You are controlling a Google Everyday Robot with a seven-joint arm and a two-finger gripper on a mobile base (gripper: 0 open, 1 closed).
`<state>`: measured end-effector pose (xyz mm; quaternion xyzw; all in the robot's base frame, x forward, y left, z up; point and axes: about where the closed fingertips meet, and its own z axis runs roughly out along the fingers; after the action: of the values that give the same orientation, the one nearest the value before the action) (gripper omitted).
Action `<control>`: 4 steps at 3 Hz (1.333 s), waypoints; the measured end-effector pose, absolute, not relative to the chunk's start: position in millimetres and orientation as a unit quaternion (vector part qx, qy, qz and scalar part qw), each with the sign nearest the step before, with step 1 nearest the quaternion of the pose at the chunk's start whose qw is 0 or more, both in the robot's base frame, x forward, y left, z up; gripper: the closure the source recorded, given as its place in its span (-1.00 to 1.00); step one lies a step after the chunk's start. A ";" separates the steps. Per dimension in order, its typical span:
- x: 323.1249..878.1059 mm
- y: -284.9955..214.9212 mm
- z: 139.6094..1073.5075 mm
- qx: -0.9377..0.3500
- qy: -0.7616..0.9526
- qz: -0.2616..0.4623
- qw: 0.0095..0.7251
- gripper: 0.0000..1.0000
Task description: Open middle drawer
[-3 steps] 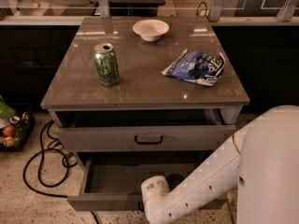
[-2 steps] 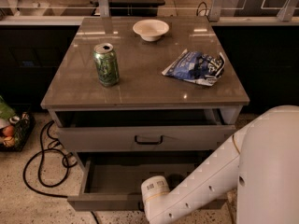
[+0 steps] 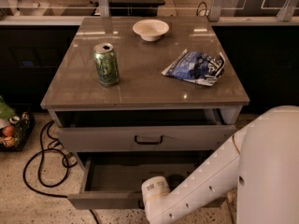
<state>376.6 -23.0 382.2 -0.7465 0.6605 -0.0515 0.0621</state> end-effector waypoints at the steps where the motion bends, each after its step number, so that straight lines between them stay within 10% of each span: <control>1: 376.1 -23.2 381.7 -0.747 0.660 -0.051 0.062 -1.00; 4: 377.9 -17.6 401.6 -0.750 0.657 -0.061 0.034 -1.00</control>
Offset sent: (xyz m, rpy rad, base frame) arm -0.0004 -0.0002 -0.0004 -0.0004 0.0010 0.0001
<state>377.9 -17.6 401.6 -0.7503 0.6574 -0.0608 0.0341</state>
